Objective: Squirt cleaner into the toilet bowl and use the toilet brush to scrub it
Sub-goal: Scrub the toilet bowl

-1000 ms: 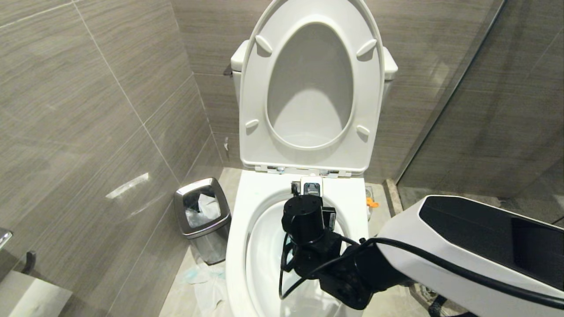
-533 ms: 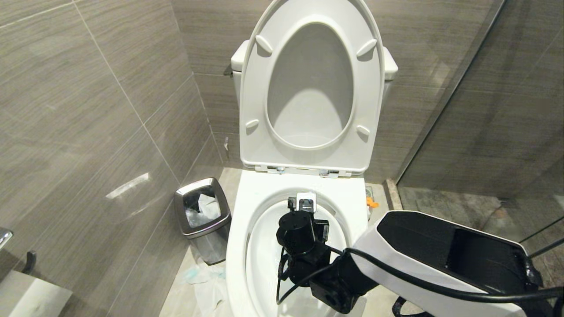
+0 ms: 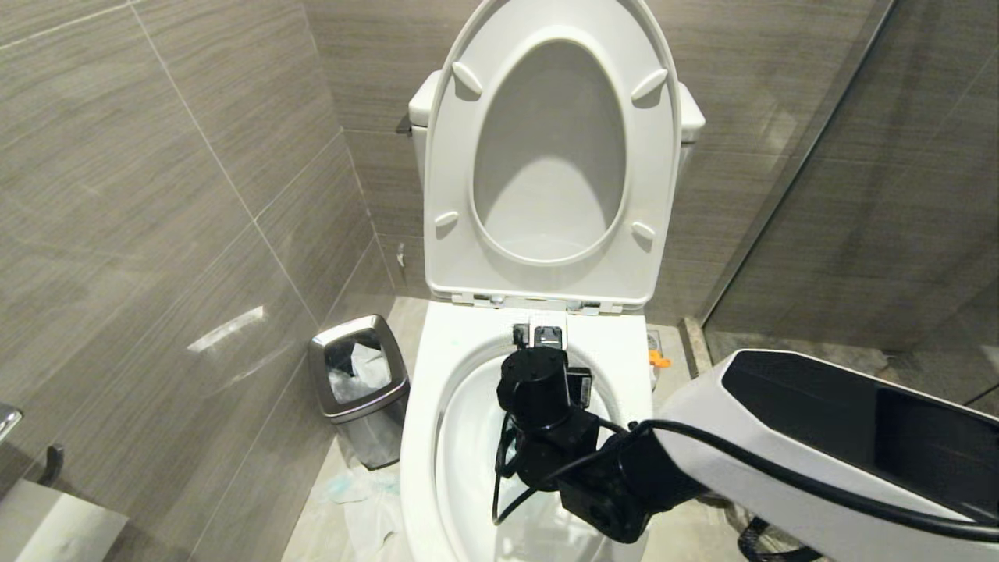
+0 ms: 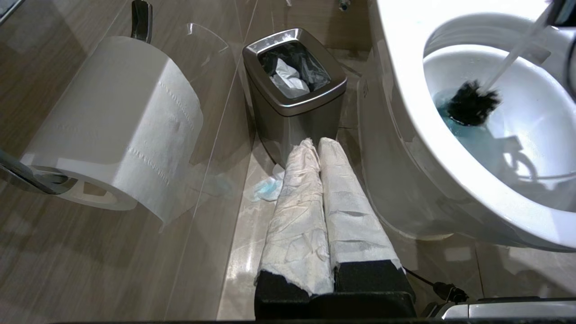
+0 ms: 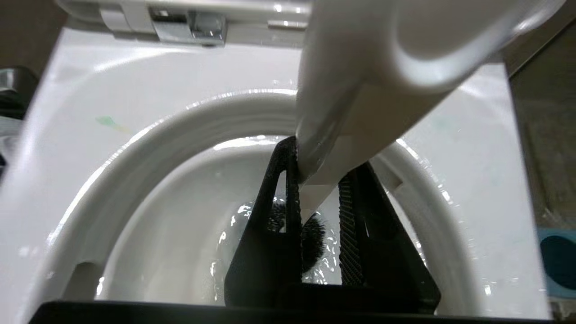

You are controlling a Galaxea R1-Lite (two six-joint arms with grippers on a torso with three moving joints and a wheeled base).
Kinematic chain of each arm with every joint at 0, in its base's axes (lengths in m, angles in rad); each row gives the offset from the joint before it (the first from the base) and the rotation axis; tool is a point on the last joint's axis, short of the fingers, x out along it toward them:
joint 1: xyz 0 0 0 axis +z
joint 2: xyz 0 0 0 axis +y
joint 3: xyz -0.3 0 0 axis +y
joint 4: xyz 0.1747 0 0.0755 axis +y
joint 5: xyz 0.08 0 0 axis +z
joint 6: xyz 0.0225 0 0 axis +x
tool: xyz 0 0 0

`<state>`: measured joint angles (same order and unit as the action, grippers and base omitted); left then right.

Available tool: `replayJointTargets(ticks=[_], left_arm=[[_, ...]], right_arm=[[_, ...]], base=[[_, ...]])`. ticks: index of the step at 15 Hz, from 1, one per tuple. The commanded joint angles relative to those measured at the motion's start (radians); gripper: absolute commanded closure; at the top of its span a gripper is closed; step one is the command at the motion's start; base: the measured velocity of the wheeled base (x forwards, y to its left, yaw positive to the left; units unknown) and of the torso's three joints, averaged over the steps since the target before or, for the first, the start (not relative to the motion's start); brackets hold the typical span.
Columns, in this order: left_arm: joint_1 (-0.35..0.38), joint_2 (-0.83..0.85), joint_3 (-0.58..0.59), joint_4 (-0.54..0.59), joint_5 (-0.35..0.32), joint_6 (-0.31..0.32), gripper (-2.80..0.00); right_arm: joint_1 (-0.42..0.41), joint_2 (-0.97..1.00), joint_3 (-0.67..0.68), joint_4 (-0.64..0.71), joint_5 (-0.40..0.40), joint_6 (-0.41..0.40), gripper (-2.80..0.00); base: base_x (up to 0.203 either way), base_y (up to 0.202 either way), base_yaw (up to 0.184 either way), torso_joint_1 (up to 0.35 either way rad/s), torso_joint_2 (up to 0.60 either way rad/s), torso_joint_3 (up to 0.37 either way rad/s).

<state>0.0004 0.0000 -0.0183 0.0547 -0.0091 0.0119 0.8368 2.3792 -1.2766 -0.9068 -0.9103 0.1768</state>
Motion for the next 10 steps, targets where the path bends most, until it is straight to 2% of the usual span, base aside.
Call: replayJointTargets(ticks=[1,4,7,10], left_arm=[[0.000,0.000,0.000,0.001,0.000,0.000,0.00],[0.001,0.000,0.000,0.001,0.000,0.000,0.00],[0.000,0.000,0.000,0.001,0.000,0.000,0.00],[0.000,0.000,0.000,0.001,0.000,0.000,0.00]], right_arm=[[0.031,-0.179,0.080,0.004,-0.007,-0.010,0.00],[0.080,-0.338,0.173,0.031,-0.030,-0.022,0.00],[0.091,-0.439,0.147,0.118,-0.037,-0.075,0.00],[0.108,-0.526,0.146,0.205,-0.035,-0.086,0.00]], base=[[0.000,0.000,0.000,0.000,0.00,0.000],[0.000,0.000,0.000,0.000,0.00,0.000],[0.000,0.000,0.000,0.000,0.00,0.000],[0.000,0.000,0.000,0.000,0.00,0.000]])
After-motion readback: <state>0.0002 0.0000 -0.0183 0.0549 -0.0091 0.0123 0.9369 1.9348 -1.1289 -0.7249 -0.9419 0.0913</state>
